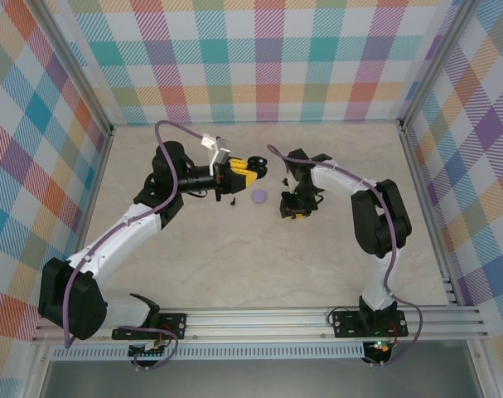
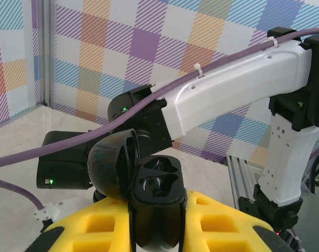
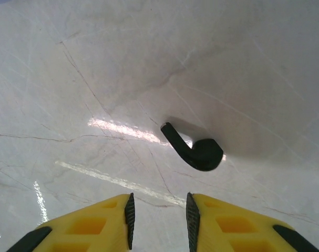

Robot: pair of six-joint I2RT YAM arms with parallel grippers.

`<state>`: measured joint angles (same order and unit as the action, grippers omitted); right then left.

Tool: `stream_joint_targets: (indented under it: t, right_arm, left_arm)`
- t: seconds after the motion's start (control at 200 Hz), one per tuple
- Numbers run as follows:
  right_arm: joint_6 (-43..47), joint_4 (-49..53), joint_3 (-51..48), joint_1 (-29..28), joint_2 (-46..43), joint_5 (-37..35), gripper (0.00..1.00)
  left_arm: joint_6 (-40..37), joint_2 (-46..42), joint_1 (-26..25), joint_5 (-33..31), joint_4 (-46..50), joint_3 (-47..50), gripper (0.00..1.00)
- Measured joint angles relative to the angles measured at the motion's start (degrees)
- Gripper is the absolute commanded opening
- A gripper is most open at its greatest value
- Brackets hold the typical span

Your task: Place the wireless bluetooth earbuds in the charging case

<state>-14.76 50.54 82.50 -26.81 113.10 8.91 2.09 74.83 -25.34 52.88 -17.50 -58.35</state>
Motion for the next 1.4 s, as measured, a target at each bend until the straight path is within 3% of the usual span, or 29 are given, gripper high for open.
stream_joint_targets:
  t: [0.33,1.4]
  right_arm:
    - [-1.1,-1.1,0.0,0.0,2.4,2.8,0.50]
    - [-0.8,3.4,7.1,-0.3,7.9,-5.9,0.46]
  left_arm:
    - [0.0,0.1,0.0,0.0,0.0,0.0,0.00]
    - [-0.2,0.5,0.0,0.0,0.8,-0.5,0.00]
